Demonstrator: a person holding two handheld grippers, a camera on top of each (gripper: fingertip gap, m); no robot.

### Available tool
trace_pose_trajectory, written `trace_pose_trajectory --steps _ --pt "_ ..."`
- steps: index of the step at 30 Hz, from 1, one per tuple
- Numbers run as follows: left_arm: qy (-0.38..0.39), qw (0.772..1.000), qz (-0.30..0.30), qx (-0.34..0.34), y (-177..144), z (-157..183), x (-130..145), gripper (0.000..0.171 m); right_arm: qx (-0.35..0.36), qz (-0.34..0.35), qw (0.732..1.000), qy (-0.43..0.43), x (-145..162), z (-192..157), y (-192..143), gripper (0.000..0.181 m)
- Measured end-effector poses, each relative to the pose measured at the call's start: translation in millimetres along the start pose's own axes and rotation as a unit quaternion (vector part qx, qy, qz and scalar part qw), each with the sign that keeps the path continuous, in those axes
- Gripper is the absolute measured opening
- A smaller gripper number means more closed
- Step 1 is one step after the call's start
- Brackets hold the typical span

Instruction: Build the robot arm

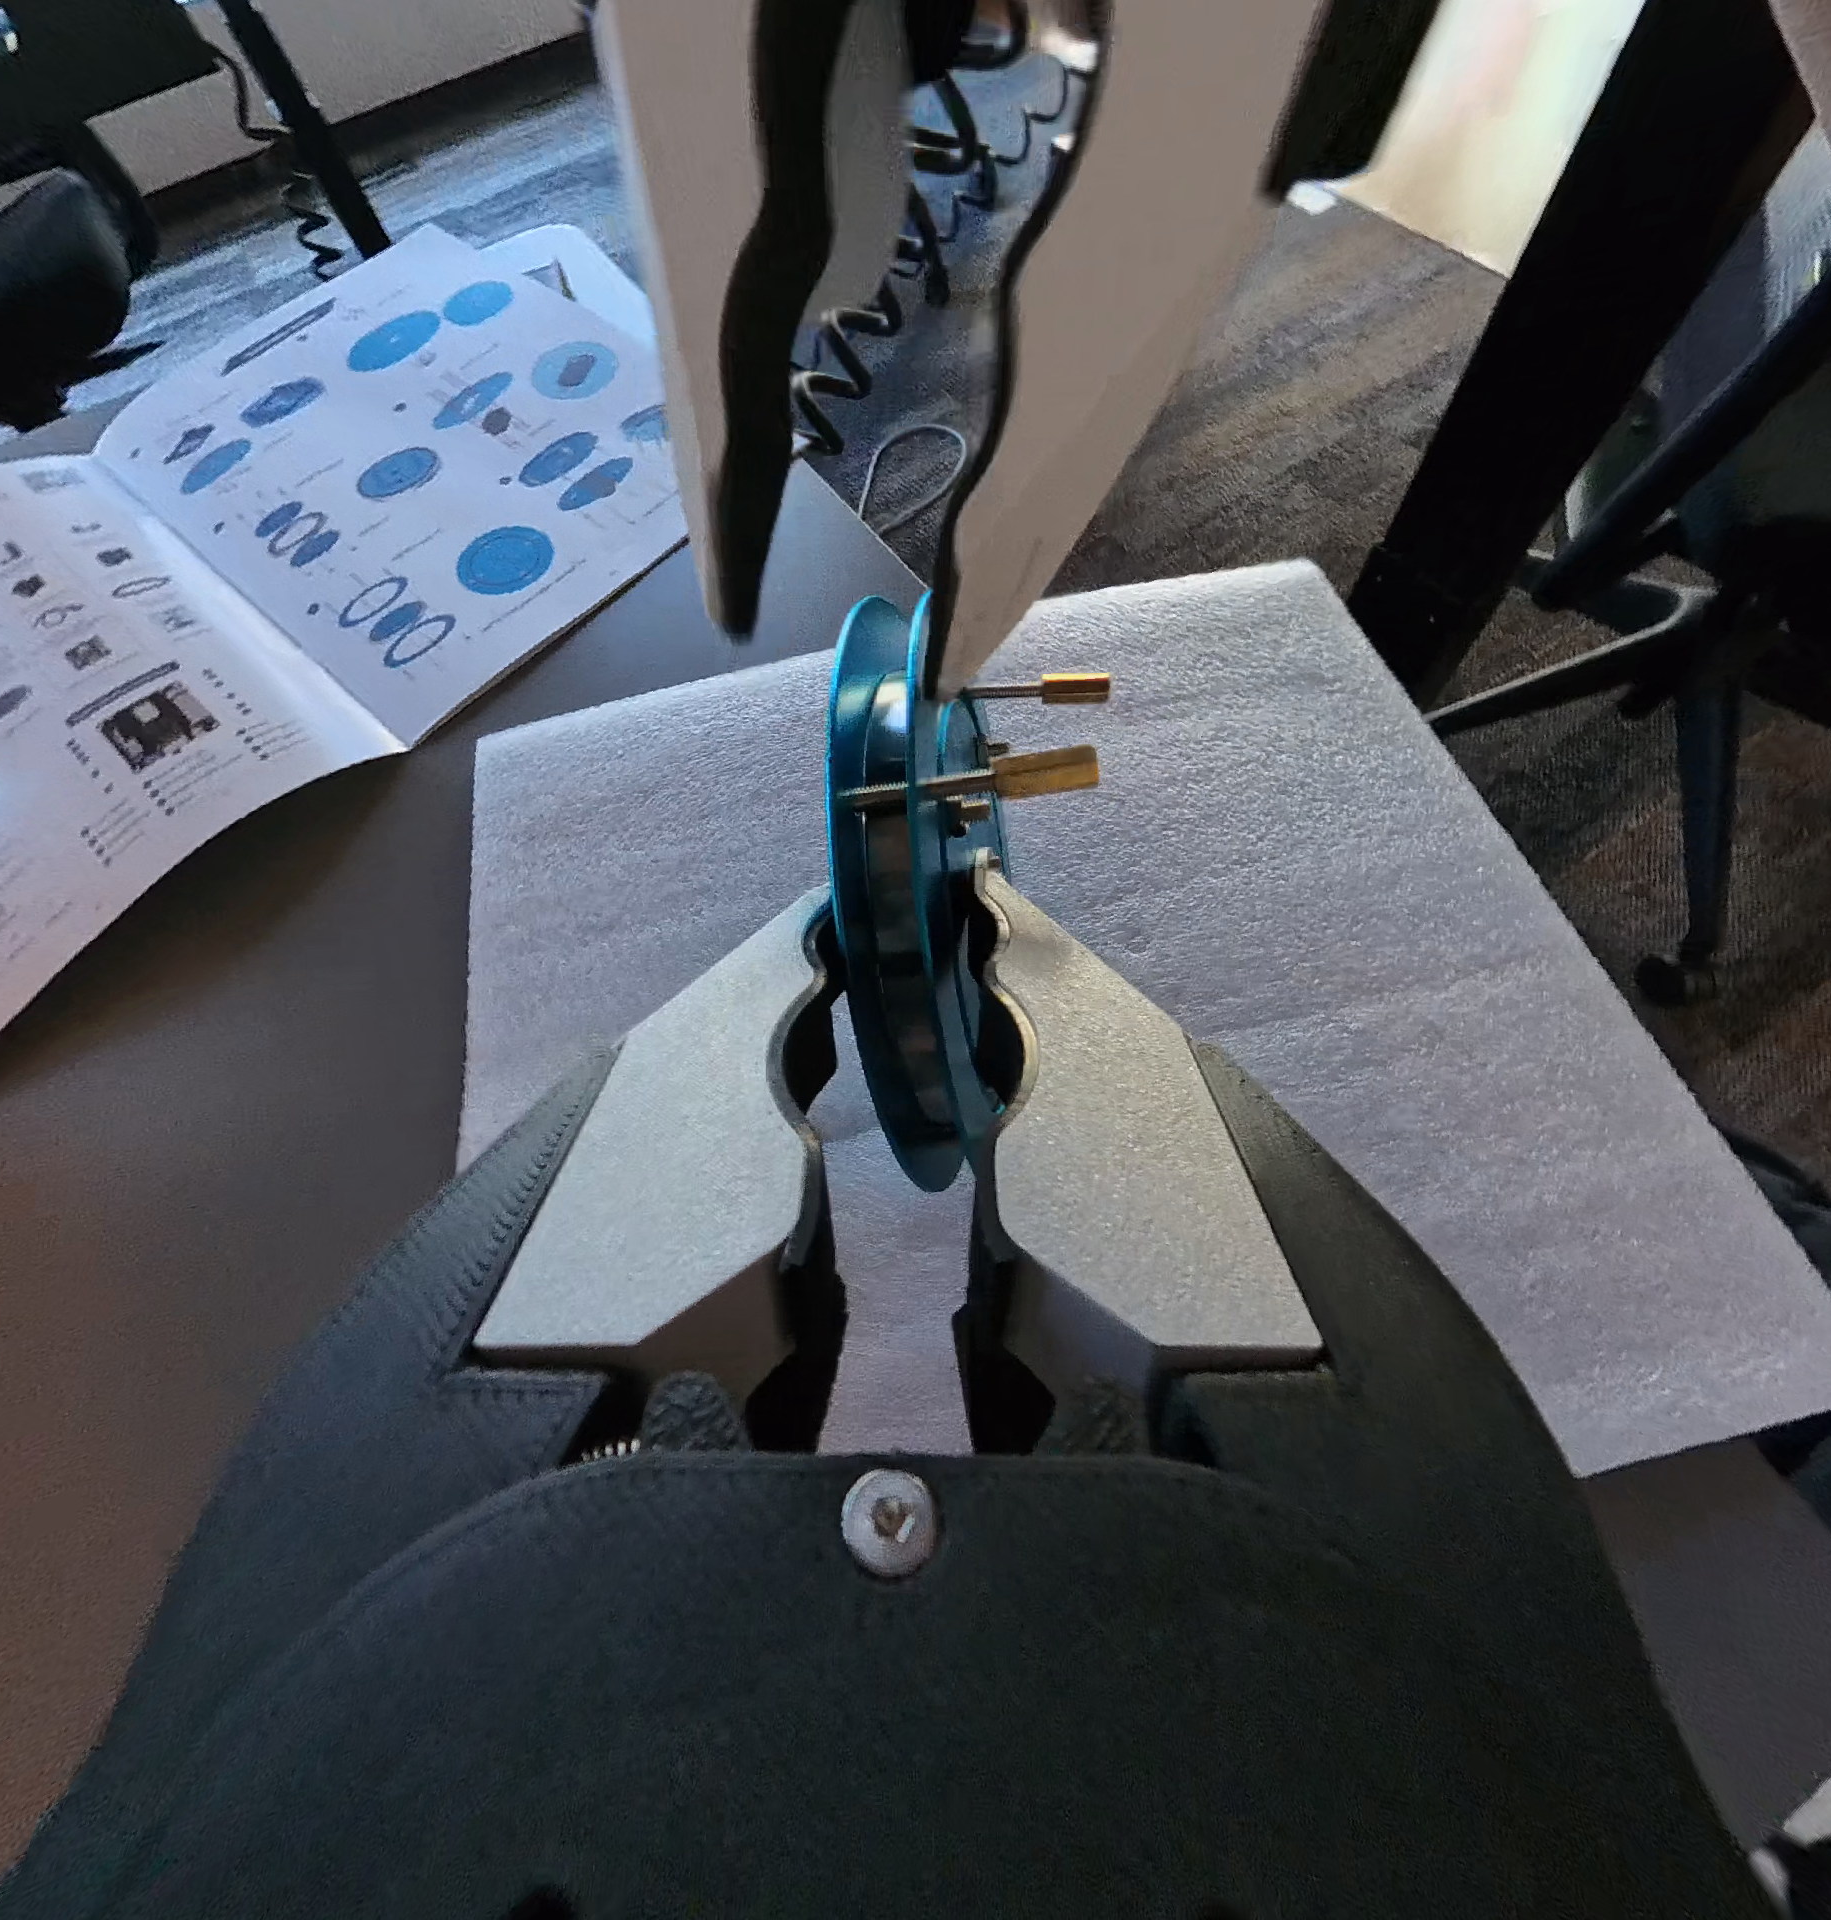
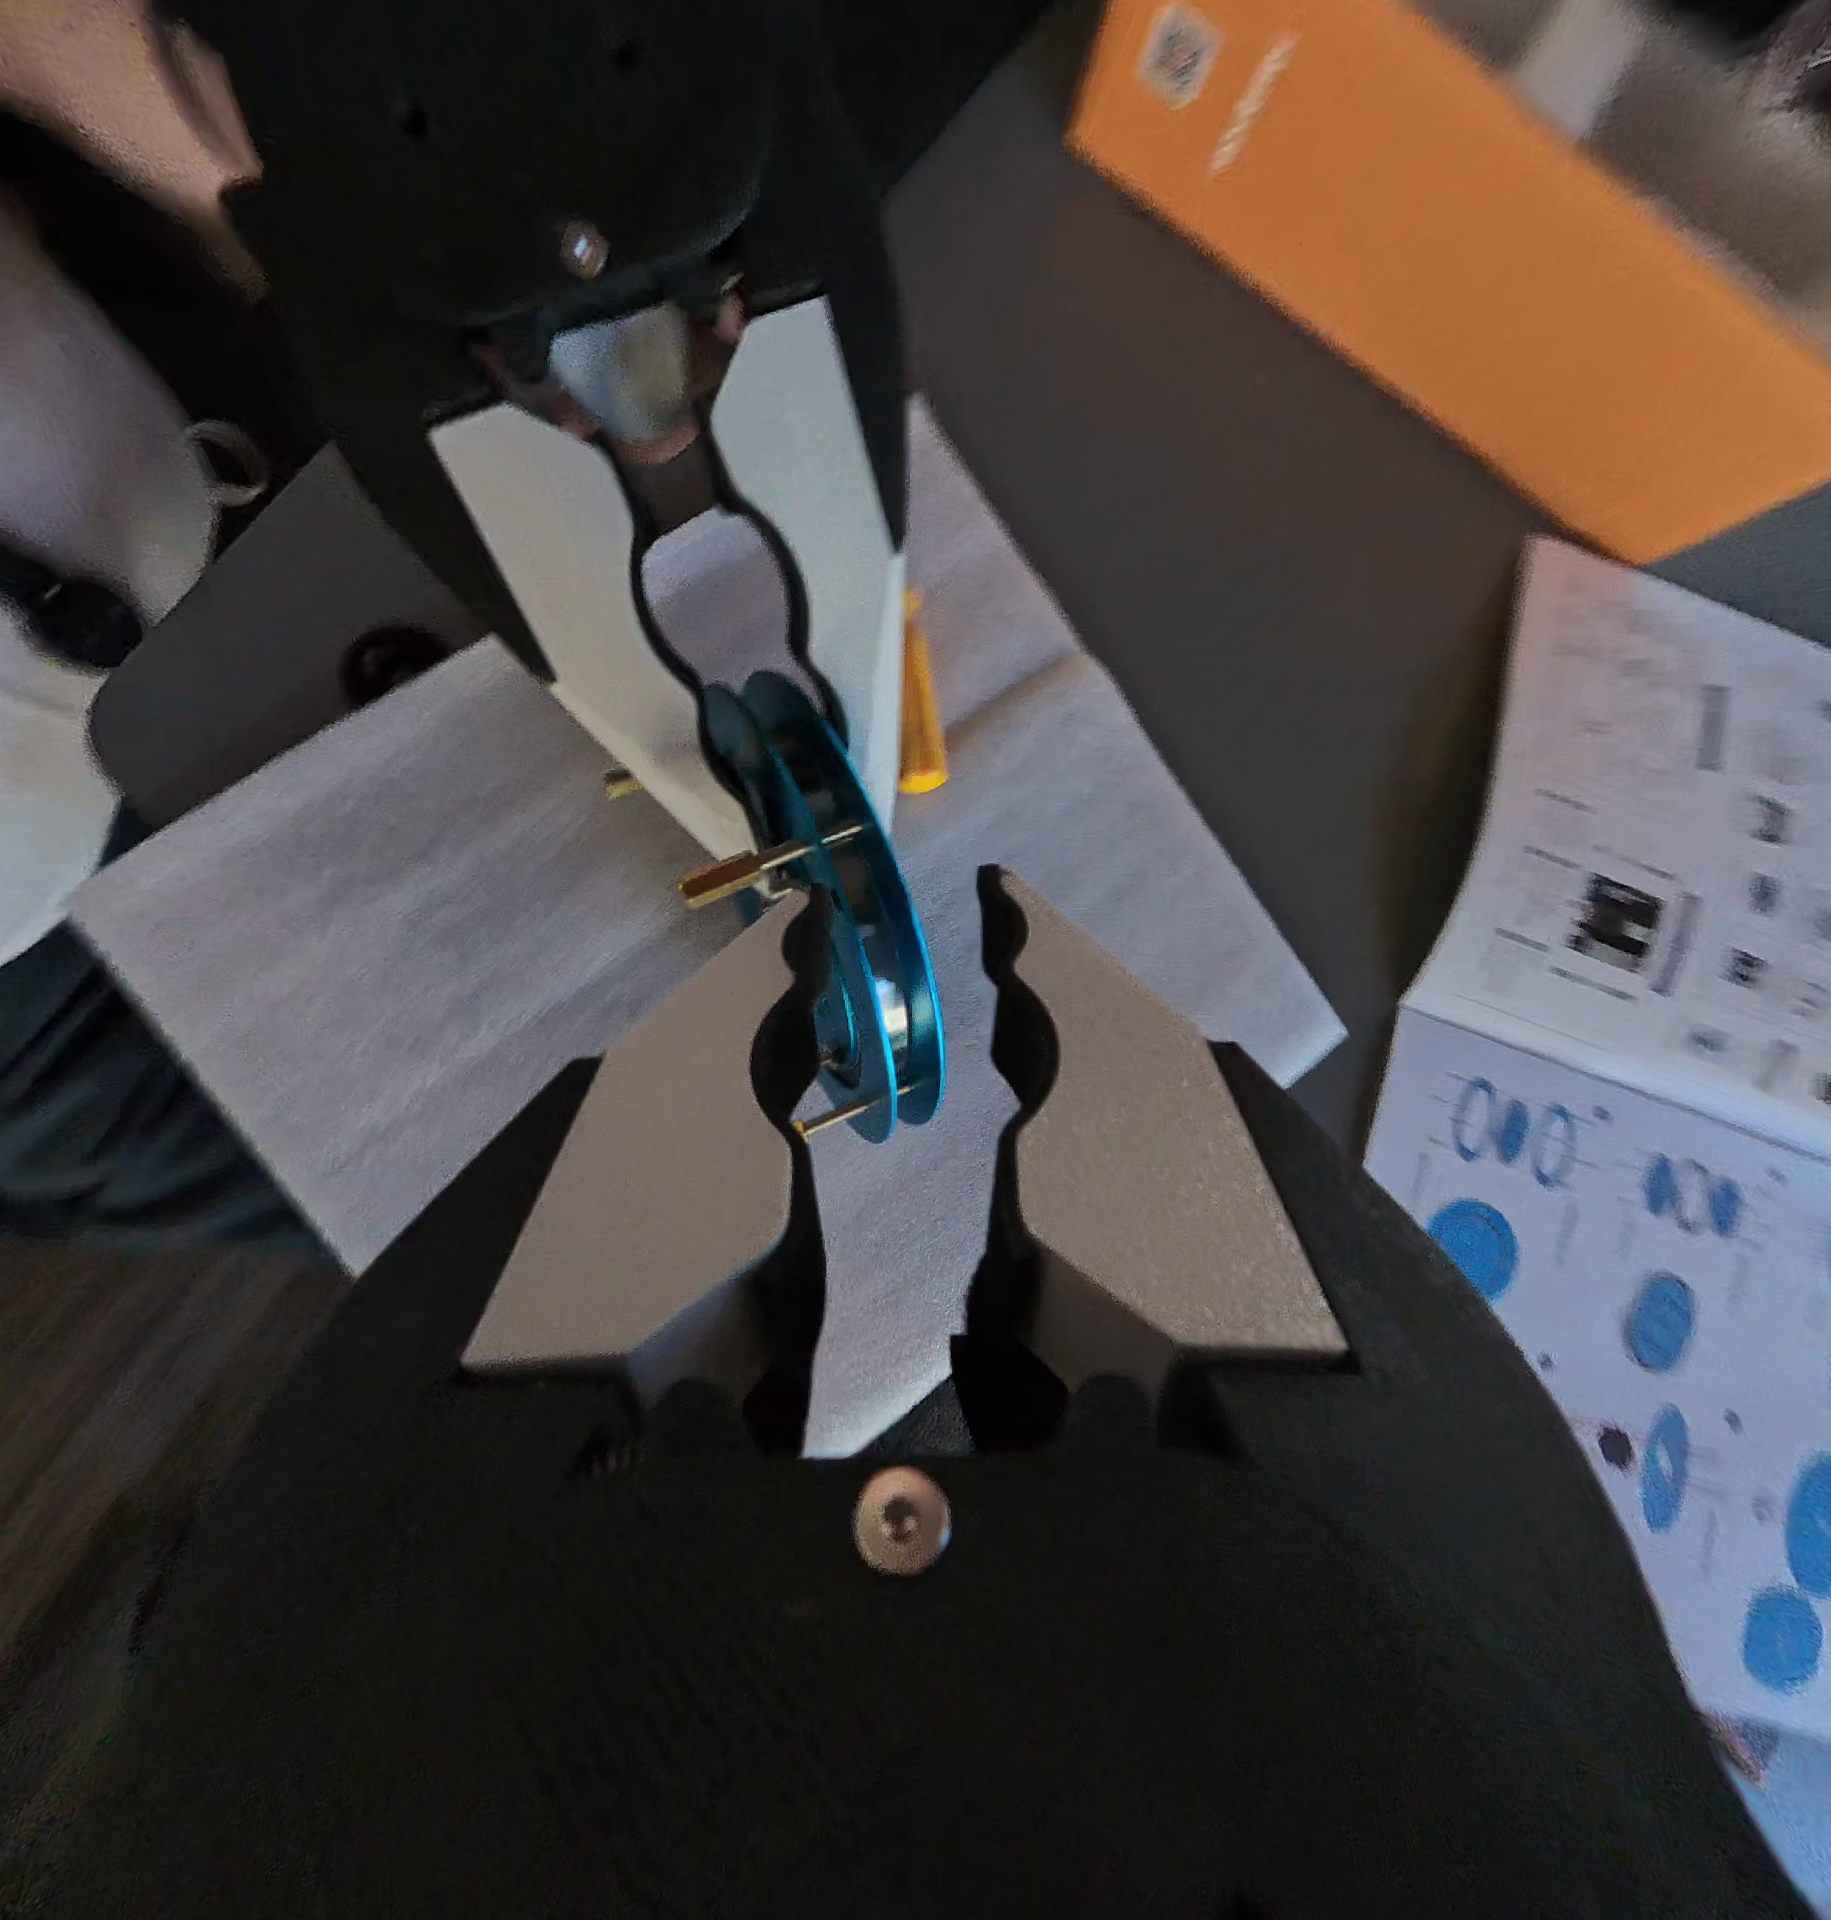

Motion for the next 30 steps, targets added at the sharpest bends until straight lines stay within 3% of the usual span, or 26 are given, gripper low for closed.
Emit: trace_pose_trajectory --steps 3,5,7,9,13,18,24,27,30 --pt "-0.026 0.999 0.016 -0.019 -1.3 0.4 1.0 0.02 0.134 0.112 0.982 0.07 -16.1 -4.5 -25.4 0.041" --pt "-0.033 0.999 0.021 -0.032 -1.1 -0.1 1.2 0.02 0.219 0.183 0.95 0.125 -17.9 -19.5 -37.2 0.046" --pt "-0.032 0.998 0.024 -0.039 0.1 -0.1 0.4 0.02 0.316 0.242 0.909 0.127 -18.5 -39.4 -41.1 0.043" --pt "-0.027 0.998 0.029 -0.045 1.3 0.6 -0.7 0.02 0.407 0.243 0.874 0.107 -12.4 -53.5 -35.8 0.026" --pt "-0.013 0.998 0.03 -0.052 2.9 2.8 -2.3 0.02 0.501 0.158 0.848 0.07 0.5 -50.3 -19.6 0.026" --pt "-0.015 0.998 0.031 -0.053 1.1 2.5 -0.6 0.02 0.51 0.102 0.852 0.058 8.7 -39.5 -7.5 0.015" --pt "-0.02 0.998 0.036 -0.053 0.2 2.0 0.8 0.02 0.506 0.095 0.855 0.066 5.7 -37.7 -1.4 0.005" --pt "-0.015 0.998 0.036 -0.057 0.5 2.3 0.5 0.02 0.488 0.133 0.853 0.125 6.3 -37.6 -1.6 0.004" --pt "-0.011 0.997 0.04 -0.059 0.8 4.8 -0.4 0.02 0.4 0.257 0.83 0.292 6.8 -37.8 -0.9 0.004"
Point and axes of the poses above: each gripper's, where its closed fingertips meet, y out along the fingers, x out of its underside, z = x × y across the jaws, the point moved 1 cm from there along -y, back along the fingers, and after that the axes turned 1 degree about x, right-handed, at the moved point
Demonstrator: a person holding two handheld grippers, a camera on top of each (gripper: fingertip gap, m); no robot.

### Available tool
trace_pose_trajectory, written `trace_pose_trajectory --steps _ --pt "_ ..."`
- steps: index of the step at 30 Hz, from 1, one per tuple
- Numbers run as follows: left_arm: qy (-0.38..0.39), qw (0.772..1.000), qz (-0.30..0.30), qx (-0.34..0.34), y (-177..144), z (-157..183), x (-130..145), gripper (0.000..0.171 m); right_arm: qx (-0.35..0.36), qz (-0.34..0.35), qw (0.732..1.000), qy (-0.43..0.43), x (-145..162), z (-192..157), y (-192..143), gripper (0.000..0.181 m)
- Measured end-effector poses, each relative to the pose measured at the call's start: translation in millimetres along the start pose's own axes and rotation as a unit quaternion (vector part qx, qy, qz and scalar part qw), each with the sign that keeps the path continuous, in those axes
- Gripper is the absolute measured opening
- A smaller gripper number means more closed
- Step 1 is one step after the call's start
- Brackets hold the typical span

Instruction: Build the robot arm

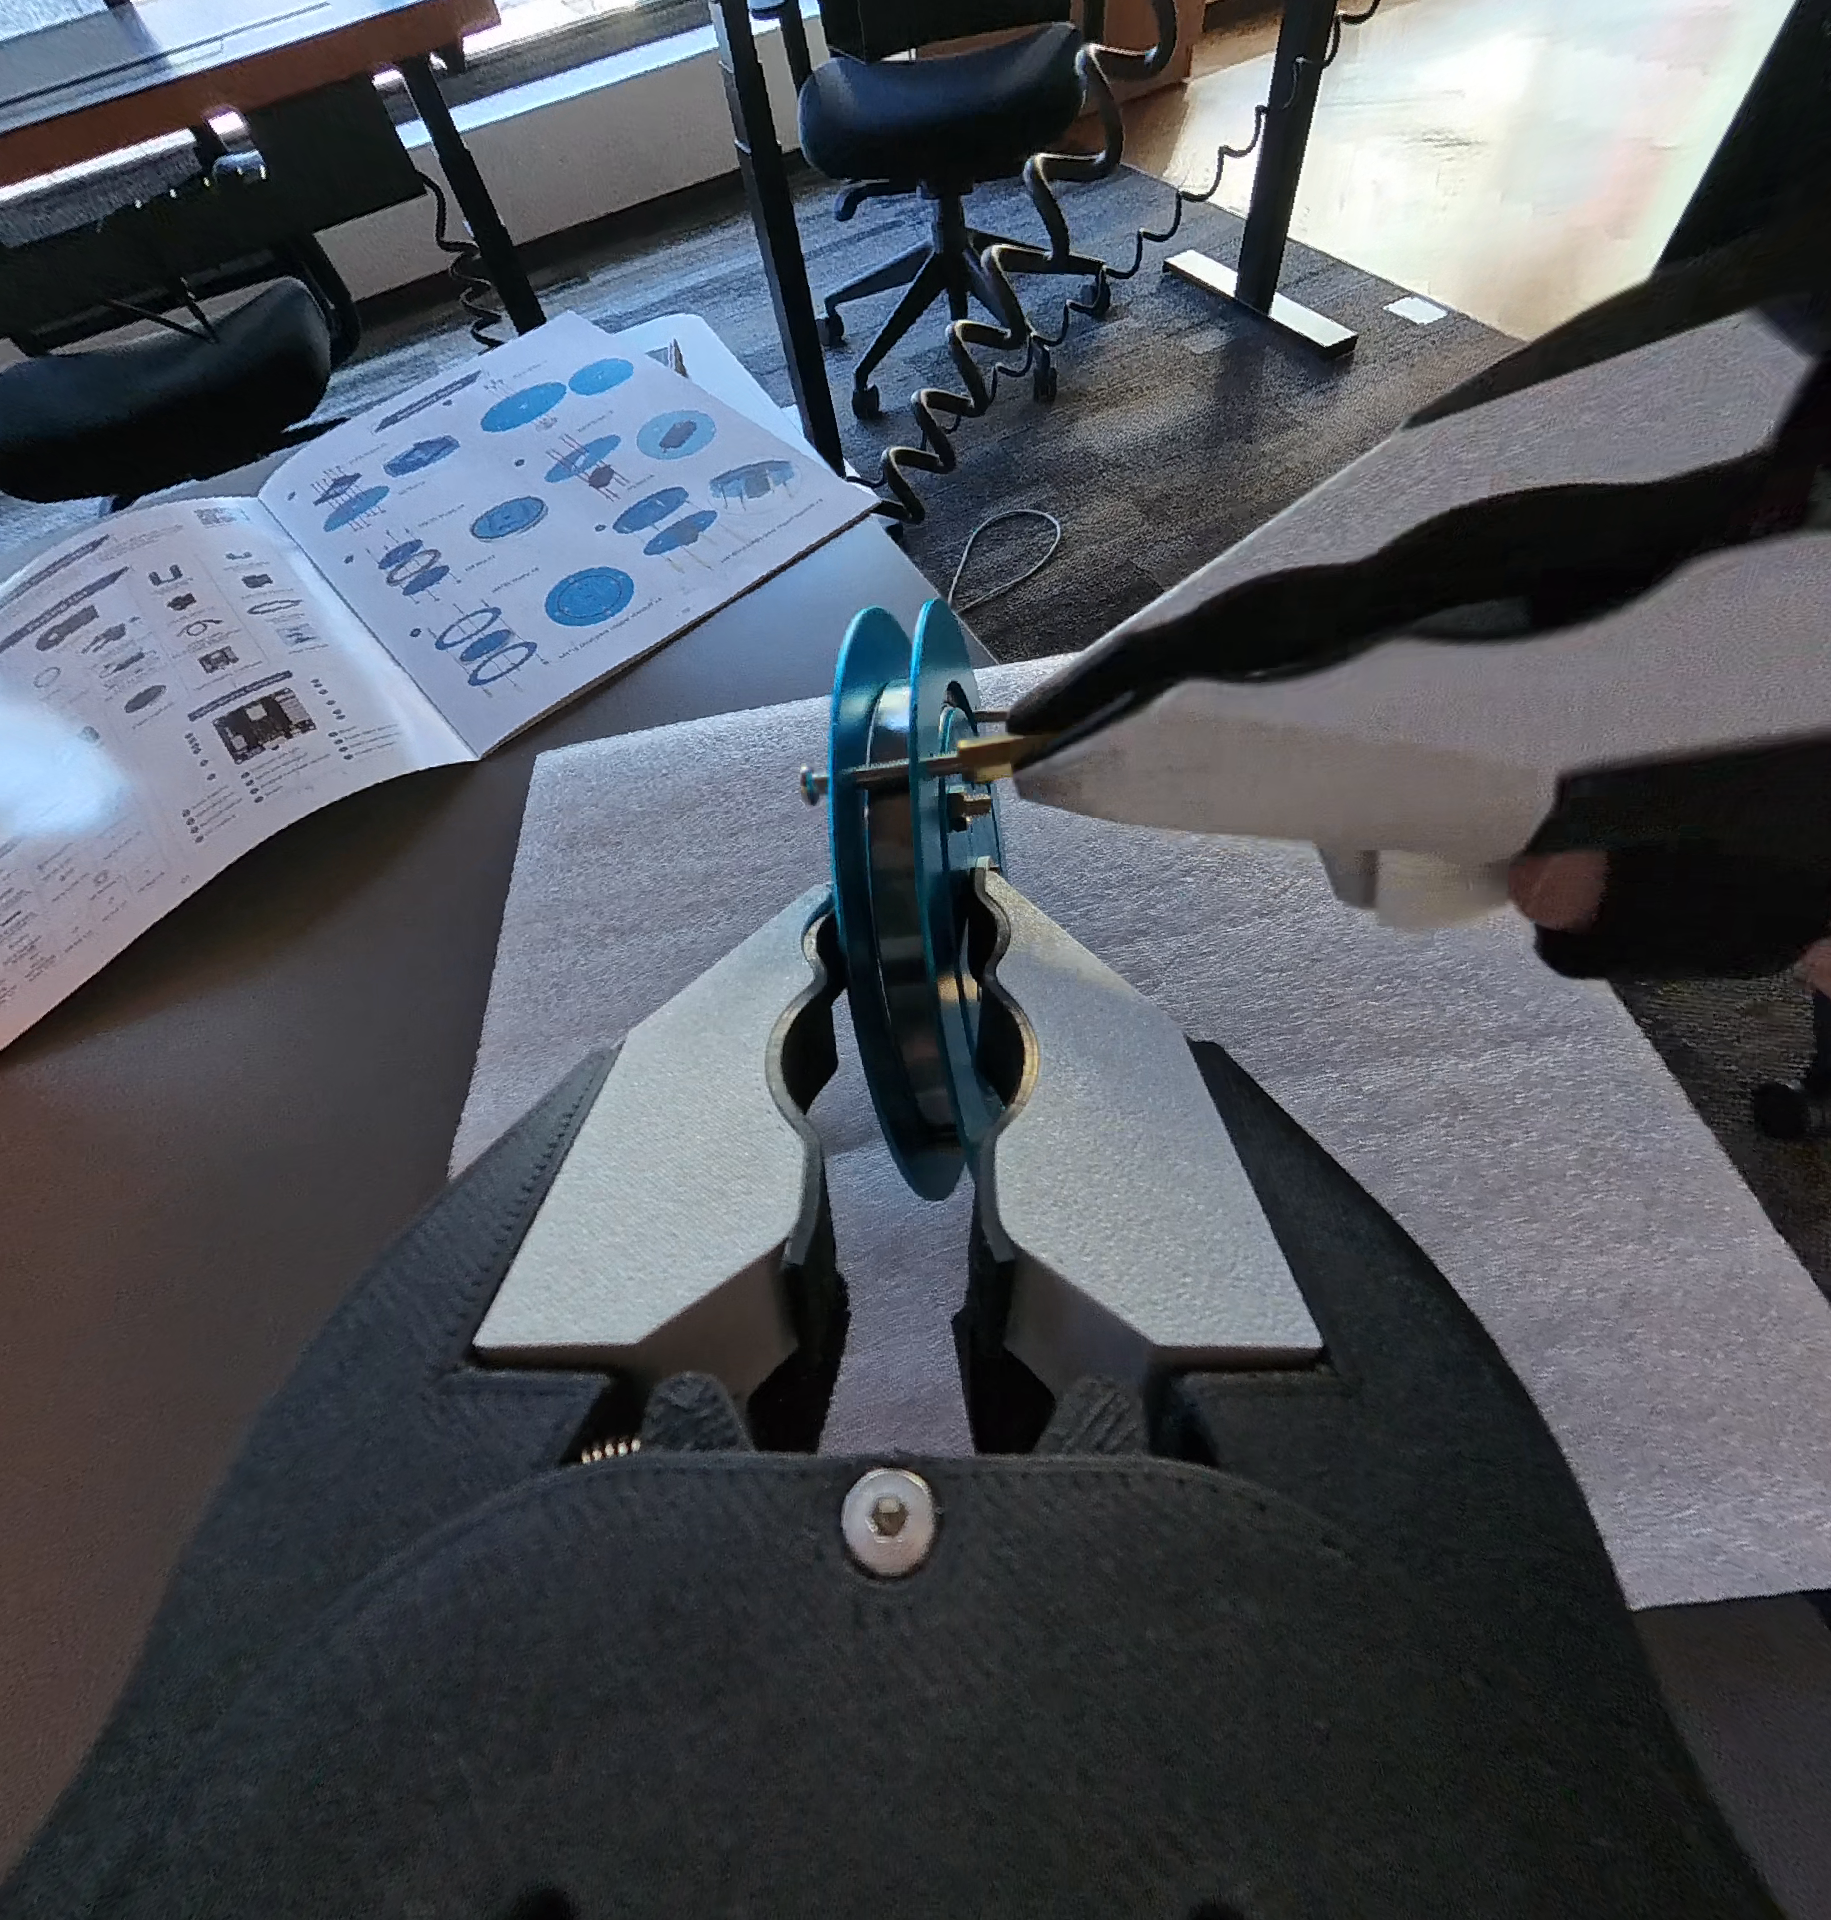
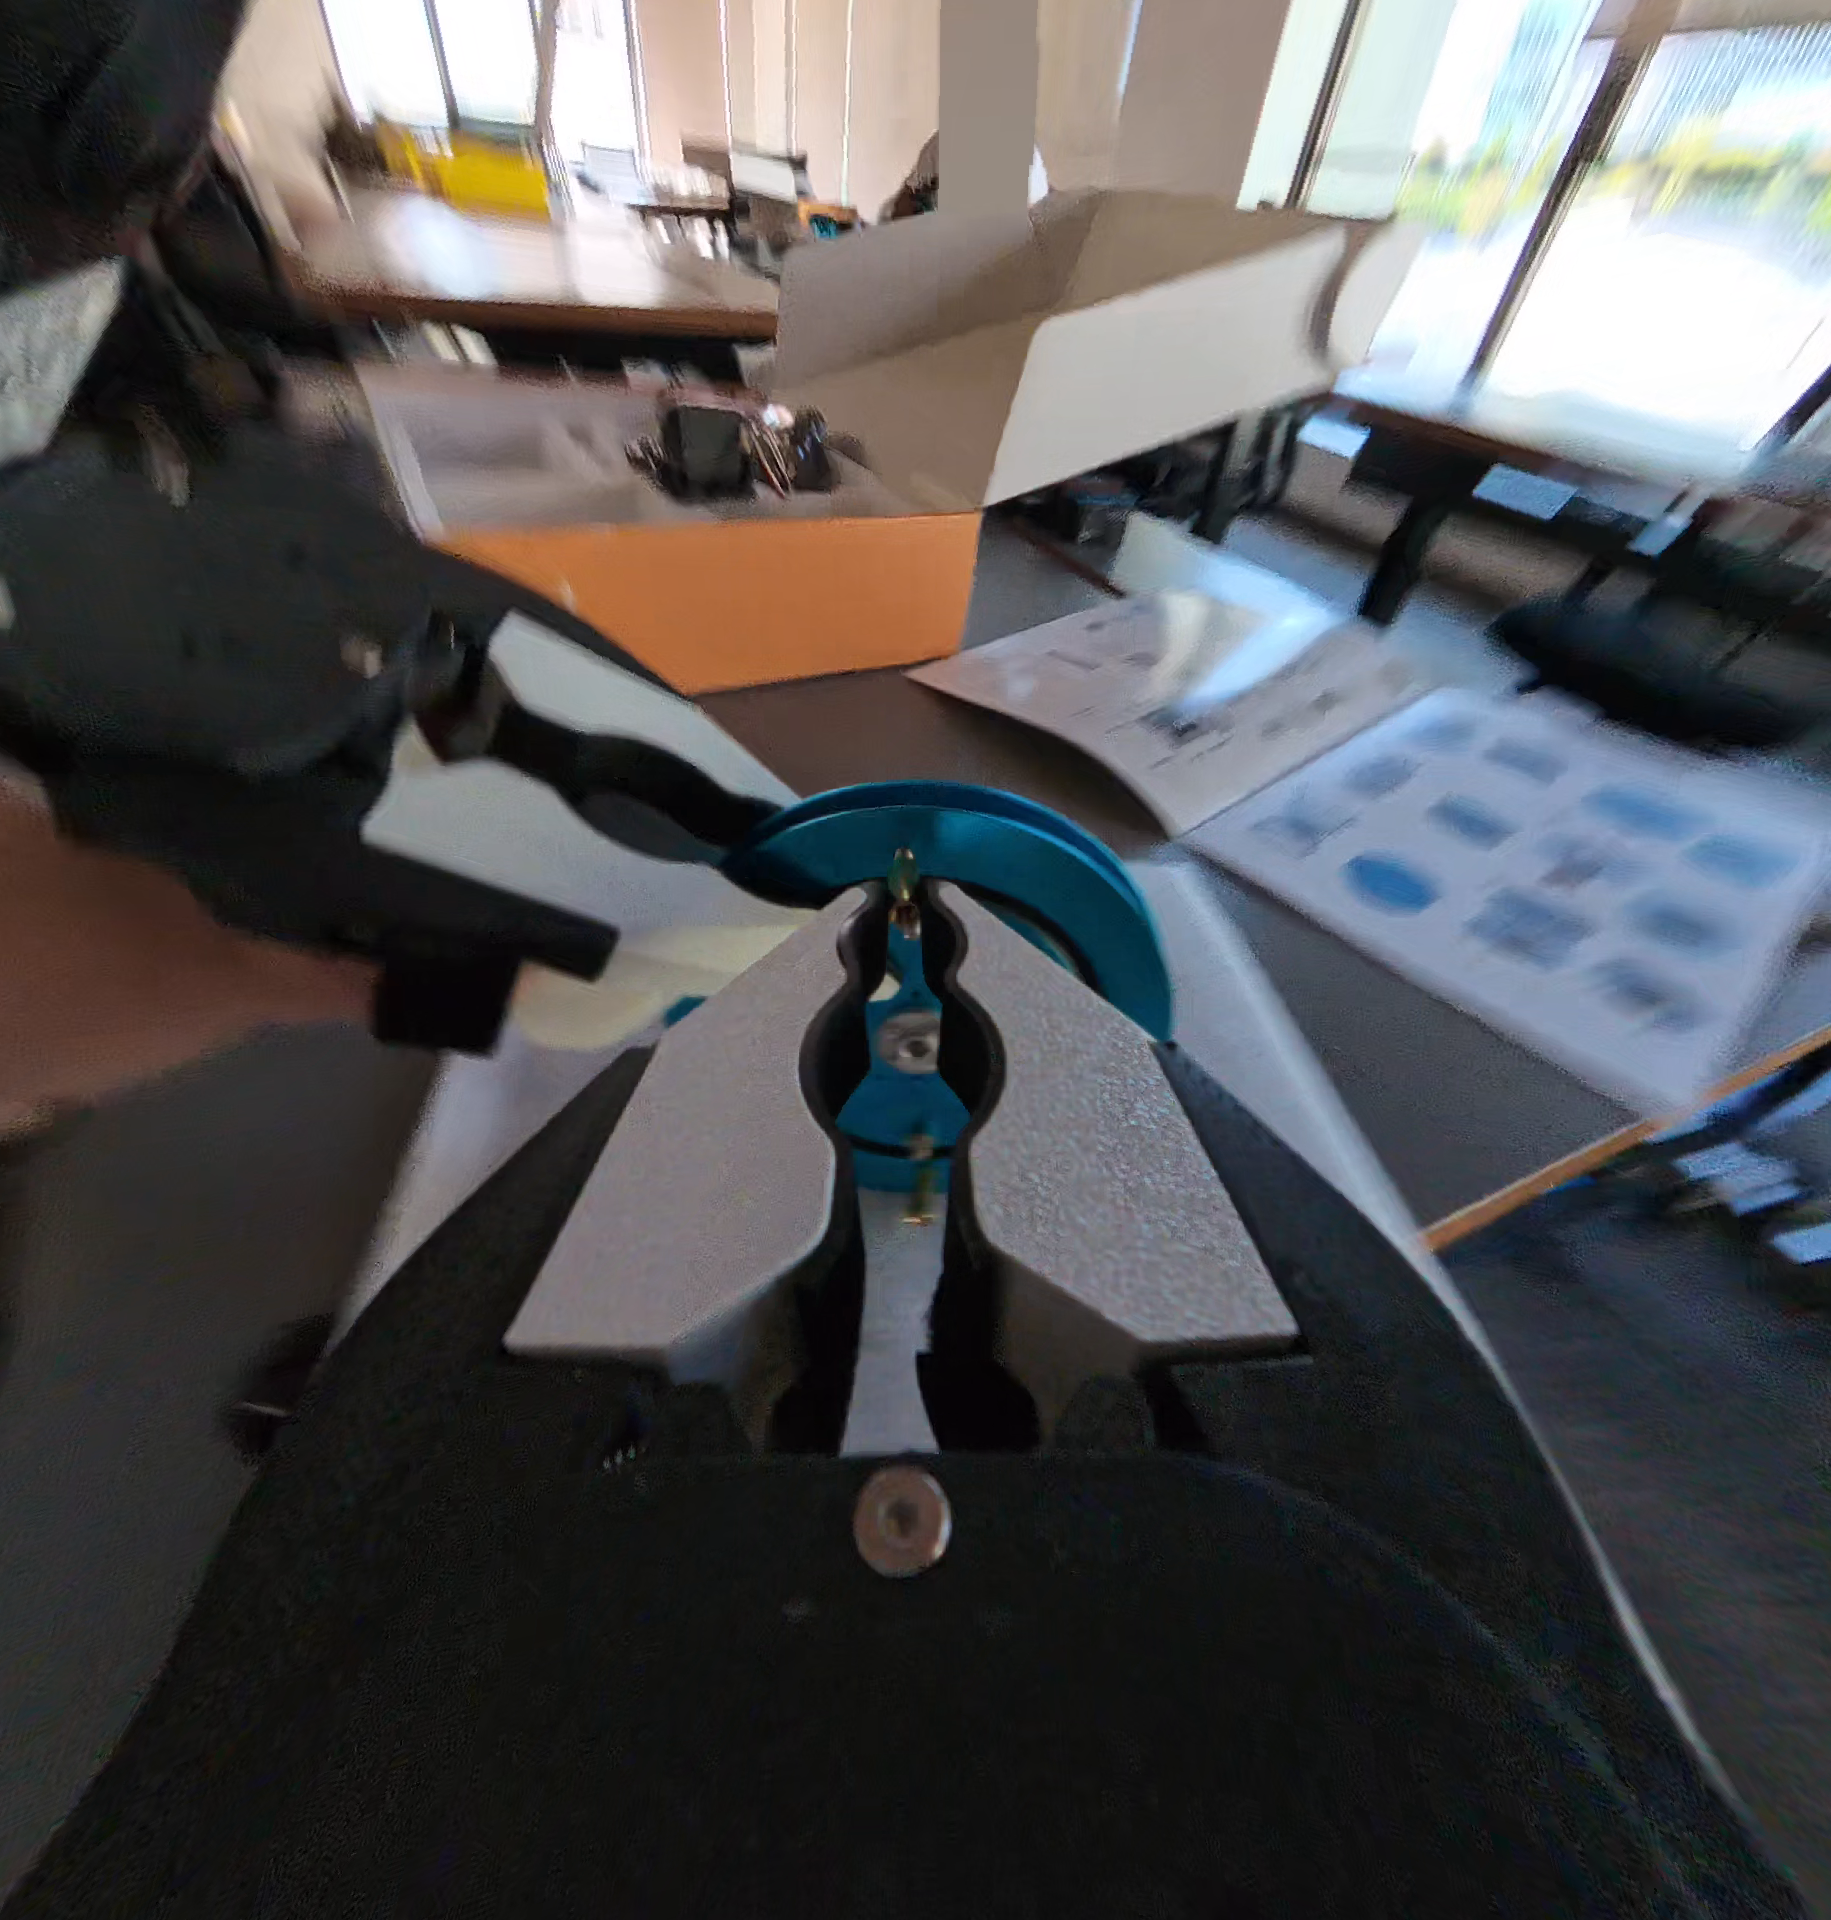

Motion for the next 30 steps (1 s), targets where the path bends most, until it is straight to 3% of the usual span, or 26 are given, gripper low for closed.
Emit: trace_pose_trajectory --steps 2,4,6,9,12,15,17,24,30 --pt "0.011 1.0 0.005 -0.007 -0.1 1.6 -0.6 0.02 -0.049 0.017 0.987 0.155 0.9 2.5 -1.8 0.004" --pt "0.024 1.0 0.014 -0.007 0.3 4.2 -1.7 0.021 -0.074 0.028 0.977 0.199 2.4 5.7 -5.3 0.004" --pt "0.031 0.999 0.019 -0.002 0.3 6.4 -3.0 0.021 -0.066 0.031 0.98 0.184 3.9 7.6 -8.5 0.004" --pt "0.02 0.999 0.025 0.009 0.7 5.9 -5.8 0.048 -0.046 0.026 0.988 0.147 4.9 9.7 -12.1 0.004" --pt "0.023 0.998 0.038 0.037 -0.7 8.6 -13.2 0.05 -0.043 0.026 0.989 0.14 5.4 11.2 -13.8 0.004" --pt "0.051 0.995 0.067 0.045 -4.4 8.2 -27.7 0.048 -0.053 0.028 0.988 0.144 5.5 10.0 -14.1 0.004" --pt "0.066 0.994 0.062 0.065 -4.0 12.1 -28.9 0.031 -0.051 0.026 0.988 0.14 5.3 10.7 -14.8 0.004" --pt "0.053 0.988 0.085 0.115 -9.9 11.5 -31.9 0.024 -0.063 0.018 0.99 0.124 5.2 7.8 -16.1 0.004" --pt "0.061 0.99 0.082 0.1 -9.5 4.3 -30.3 0.015 -0.069 0.029 0.991 0.114 2.8 6.8 -14.1 0.006"
Point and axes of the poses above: each gripper's, where its closed fingertips meet, y out along the fingers, x out of its underside, z = x × y across the jaws, the point moved 1 cm from there along -y, back along the fingers, and after that the axes turned 1 degree about x, right-handed, at the moved point
